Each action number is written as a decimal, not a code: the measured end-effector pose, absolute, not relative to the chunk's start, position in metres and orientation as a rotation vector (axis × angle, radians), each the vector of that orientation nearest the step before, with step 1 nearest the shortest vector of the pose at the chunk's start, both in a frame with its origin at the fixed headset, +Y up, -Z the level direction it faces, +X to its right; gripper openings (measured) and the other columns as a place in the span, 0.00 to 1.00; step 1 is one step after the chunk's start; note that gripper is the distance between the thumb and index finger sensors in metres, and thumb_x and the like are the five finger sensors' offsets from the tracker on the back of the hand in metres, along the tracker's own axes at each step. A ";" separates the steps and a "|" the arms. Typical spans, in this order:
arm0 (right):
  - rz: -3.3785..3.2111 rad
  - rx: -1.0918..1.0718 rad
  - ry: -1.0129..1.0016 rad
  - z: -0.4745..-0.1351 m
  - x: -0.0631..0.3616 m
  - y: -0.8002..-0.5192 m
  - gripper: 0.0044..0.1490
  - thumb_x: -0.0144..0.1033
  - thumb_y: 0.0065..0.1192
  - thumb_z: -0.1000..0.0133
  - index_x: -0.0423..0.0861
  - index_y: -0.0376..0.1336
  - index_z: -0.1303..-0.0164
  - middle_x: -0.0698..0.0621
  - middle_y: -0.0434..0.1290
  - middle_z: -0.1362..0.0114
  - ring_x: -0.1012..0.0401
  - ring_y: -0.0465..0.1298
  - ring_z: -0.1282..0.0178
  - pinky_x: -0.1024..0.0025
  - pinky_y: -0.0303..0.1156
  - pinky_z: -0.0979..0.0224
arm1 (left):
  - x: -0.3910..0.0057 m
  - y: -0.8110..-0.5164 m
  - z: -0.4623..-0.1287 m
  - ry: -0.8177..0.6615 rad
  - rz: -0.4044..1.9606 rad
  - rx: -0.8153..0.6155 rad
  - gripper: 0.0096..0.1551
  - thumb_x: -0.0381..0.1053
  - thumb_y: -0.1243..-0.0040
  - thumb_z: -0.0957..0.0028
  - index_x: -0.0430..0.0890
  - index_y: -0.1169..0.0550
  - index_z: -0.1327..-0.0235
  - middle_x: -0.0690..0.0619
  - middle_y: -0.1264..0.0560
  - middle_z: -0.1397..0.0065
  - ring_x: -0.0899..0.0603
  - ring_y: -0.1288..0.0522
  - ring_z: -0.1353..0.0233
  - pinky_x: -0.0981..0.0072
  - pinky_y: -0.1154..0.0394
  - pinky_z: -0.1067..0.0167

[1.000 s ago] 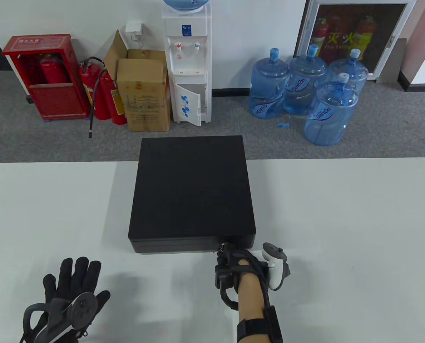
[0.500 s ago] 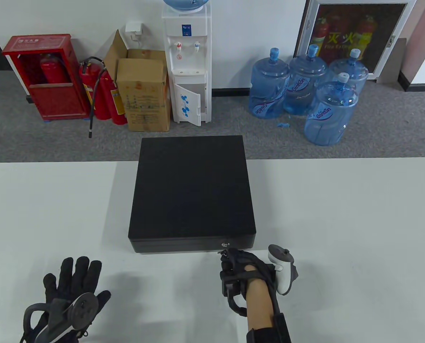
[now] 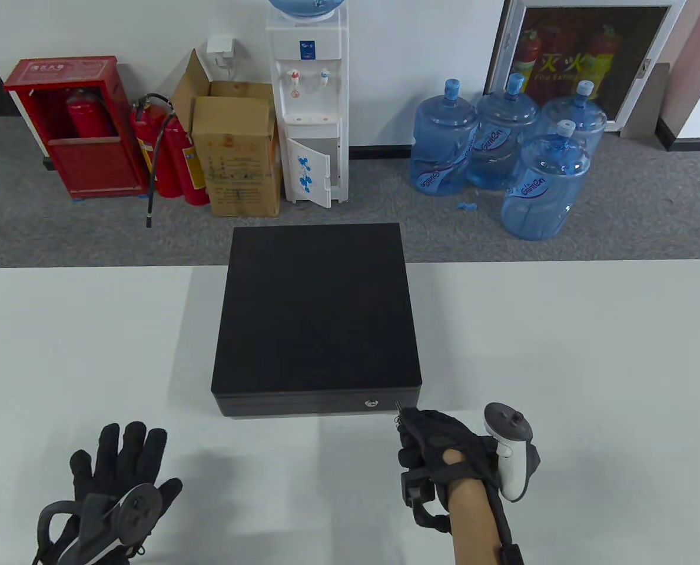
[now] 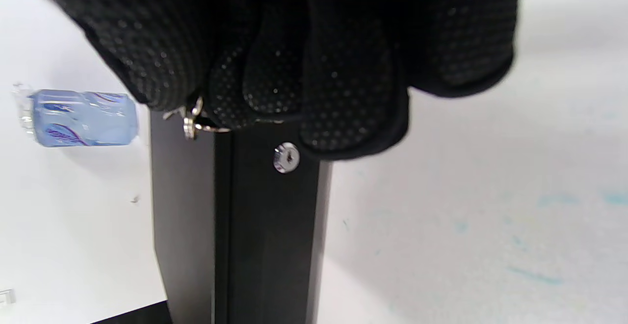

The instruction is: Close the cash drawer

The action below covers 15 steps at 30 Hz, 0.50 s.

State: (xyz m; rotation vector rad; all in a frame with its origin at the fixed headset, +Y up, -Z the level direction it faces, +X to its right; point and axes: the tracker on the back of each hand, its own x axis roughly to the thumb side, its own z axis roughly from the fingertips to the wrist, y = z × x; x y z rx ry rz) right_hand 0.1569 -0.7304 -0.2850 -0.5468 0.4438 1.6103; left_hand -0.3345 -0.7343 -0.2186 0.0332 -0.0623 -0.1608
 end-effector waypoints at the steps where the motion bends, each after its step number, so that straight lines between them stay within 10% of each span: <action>1: 1.609 -0.541 0.431 -0.283 0.159 -0.729 0.25 0.56 0.70 0.55 0.55 0.76 0.53 0.53 0.82 0.49 0.62 0.86 0.63 0.60 0.82 0.50 | -0.334 -0.735 -0.219 -0.062 -0.161 0.031 0.49 0.75 0.66 0.46 0.56 0.53 0.13 0.45 0.50 0.07 0.30 0.55 0.10 0.23 0.52 0.25; 15: 1.804 -0.358 -0.066 -0.255 0.201 -0.684 0.24 0.53 0.77 0.60 0.60 0.76 0.54 0.54 0.81 0.46 0.61 0.85 0.59 0.58 0.81 0.46 | -0.334 -0.734 -0.218 -0.063 -0.166 0.045 0.49 0.75 0.66 0.46 0.56 0.54 0.13 0.45 0.50 0.07 0.30 0.55 0.10 0.23 0.52 0.25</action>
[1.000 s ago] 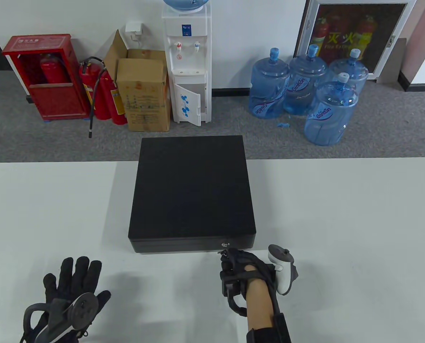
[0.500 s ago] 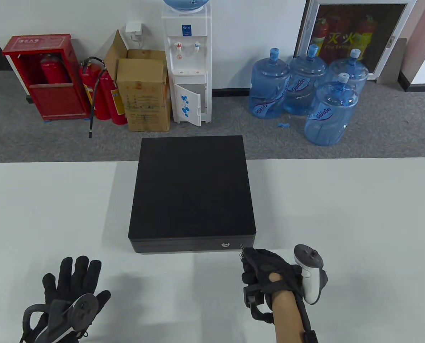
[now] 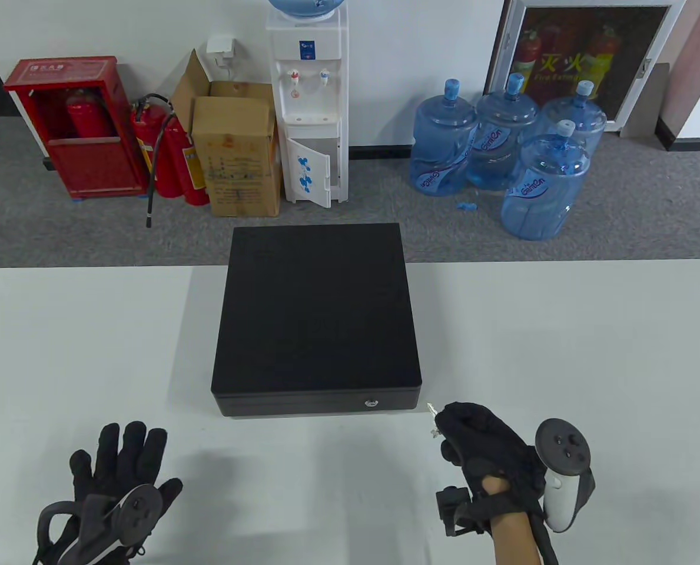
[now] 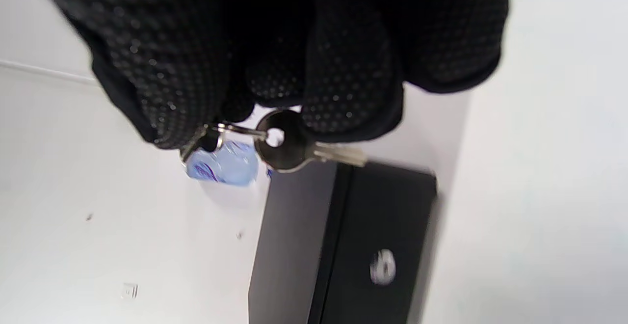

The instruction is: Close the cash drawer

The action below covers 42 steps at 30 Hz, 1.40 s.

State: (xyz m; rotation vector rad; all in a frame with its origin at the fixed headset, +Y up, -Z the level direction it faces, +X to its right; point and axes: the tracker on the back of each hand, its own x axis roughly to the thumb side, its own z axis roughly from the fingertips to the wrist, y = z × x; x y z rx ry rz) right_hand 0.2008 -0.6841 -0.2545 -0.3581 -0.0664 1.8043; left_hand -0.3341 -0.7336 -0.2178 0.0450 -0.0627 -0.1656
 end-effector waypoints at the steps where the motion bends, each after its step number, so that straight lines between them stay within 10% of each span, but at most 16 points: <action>1: 1.829 -0.351 -0.116 -0.253 0.203 -0.682 0.23 0.53 0.76 0.59 0.60 0.76 0.54 0.54 0.81 0.45 0.60 0.85 0.59 0.58 0.81 0.46 | -0.334 -0.734 -0.218 -0.063 -0.166 0.046 0.49 0.75 0.66 0.46 0.57 0.53 0.13 0.45 0.50 0.07 0.30 0.55 0.10 0.23 0.52 0.25; 12: 2.040 -0.202 -0.767 -0.238 0.218 -0.686 0.21 0.51 0.75 0.58 0.55 0.78 0.58 0.54 0.83 0.50 0.62 0.86 0.64 0.60 0.82 0.49 | -0.333 -0.732 -0.217 -0.063 -0.168 0.044 0.49 0.75 0.66 0.46 0.57 0.54 0.13 0.45 0.50 0.07 0.30 0.55 0.10 0.23 0.53 0.25; 42: 2.124 -0.777 -0.609 -0.237 0.268 -0.756 0.21 0.50 0.75 0.57 0.48 0.80 0.62 0.49 0.83 0.61 0.63 0.84 0.76 0.63 0.82 0.61 | -0.330 -0.730 -0.216 -0.066 -0.181 0.054 0.49 0.75 0.66 0.46 0.57 0.54 0.13 0.45 0.50 0.06 0.30 0.55 0.10 0.23 0.53 0.25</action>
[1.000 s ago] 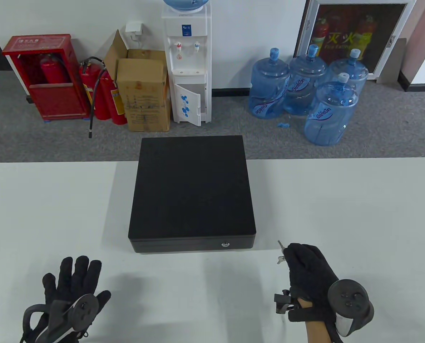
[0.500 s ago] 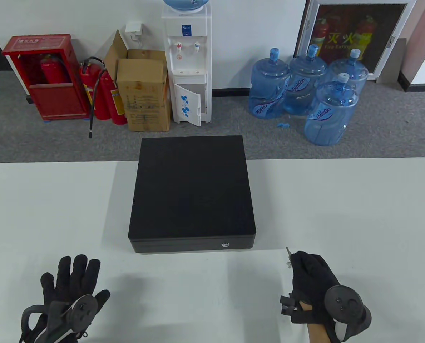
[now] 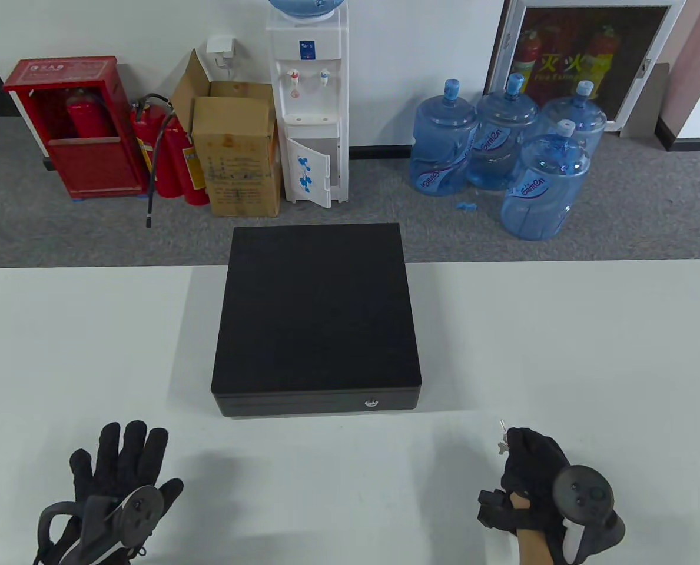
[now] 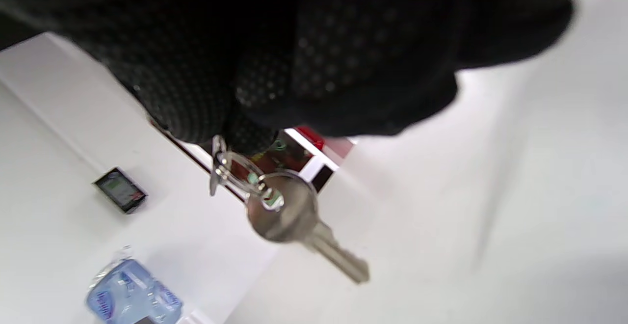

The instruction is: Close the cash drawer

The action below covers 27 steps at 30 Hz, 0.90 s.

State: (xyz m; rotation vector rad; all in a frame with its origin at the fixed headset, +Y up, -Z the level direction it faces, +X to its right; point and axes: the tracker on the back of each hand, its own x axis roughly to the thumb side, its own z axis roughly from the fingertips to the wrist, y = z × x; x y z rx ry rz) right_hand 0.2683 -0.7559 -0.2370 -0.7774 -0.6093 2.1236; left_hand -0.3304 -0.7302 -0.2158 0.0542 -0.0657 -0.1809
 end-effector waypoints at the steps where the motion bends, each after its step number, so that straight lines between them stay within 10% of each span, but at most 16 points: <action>1: 2.108 -0.804 -0.599 -0.237 0.271 -0.758 0.21 0.49 0.75 0.57 0.49 0.80 0.62 0.49 0.83 0.61 0.63 0.84 0.77 0.64 0.82 0.61 | -0.330 -0.730 -0.216 -0.067 -0.180 0.052 0.49 0.75 0.66 0.46 0.57 0.54 0.13 0.45 0.50 0.06 0.30 0.55 0.10 0.23 0.53 0.25; 27: 2.118 -1.267 -0.337 -0.236 0.300 -0.780 0.22 0.51 0.77 0.59 0.50 0.80 0.62 0.51 0.83 0.63 0.66 0.83 0.81 0.67 0.82 0.66 | -0.328 -0.731 -0.216 -0.077 -0.177 0.032 0.49 0.75 0.66 0.46 0.57 0.54 0.13 0.45 0.50 0.07 0.30 0.55 0.10 0.23 0.53 0.25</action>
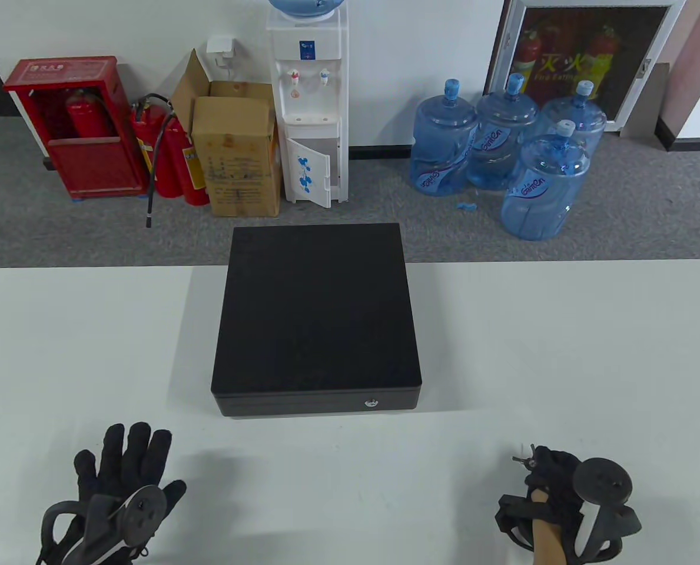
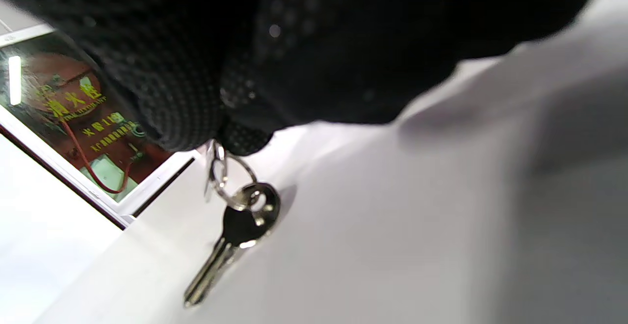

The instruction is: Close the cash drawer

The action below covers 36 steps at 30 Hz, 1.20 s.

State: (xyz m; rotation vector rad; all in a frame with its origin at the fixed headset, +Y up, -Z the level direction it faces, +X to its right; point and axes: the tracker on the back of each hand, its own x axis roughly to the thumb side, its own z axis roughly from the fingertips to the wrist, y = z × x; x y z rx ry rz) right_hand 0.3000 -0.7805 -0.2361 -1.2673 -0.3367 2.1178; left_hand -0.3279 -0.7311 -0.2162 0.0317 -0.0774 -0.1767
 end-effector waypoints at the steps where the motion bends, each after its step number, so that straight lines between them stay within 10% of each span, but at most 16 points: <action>1: 2.118 -1.271 -0.333 -0.236 0.300 -0.781 0.22 0.51 0.77 0.59 0.49 0.80 0.62 0.50 0.83 0.63 0.66 0.83 0.81 0.67 0.82 0.66 | -0.328 -0.731 -0.216 -0.078 -0.177 0.032 0.49 0.75 0.66 0.46 0.57 0.54 0.13 0.45 0.50 0.06 0.30 0.55 0.10 0.23 0.53 0.25; 27: 2.081 -1.364 -0.275 -0.236 0.305 -0.788 0.23 0.52 0.78 0.60 0.49 0.80 0.64 0.51 0.84 0.65 0.66 0.82 0.83 0.68 0.82 0.69 | -0.329 -0.729 -0.215 -0.072 -0.161 0.039 0.49 0.75 0.66 0.46 0.56 0.54 0.13 0.45 0.50 0.07 0.30 0.55 0.10 0.23 0.53 0.25; 36: 2.266 -1.138 -0.430 -0.239 0.273 -0.748 0.23 0.53 0.76 0.60 0.50 0.80 0.63 0.52 0.84 0.63 0.65 0.83 0.79 0.66 0.82 0.64 | -0.328 -0.727 -0.214 -0.080 -0.156 0.054 0.49 0.75 0.66 0.46 0.57 0.54 0.13 0.45 0.50 0.07 0.30 0.55 0.10 0.23 0.53 0.25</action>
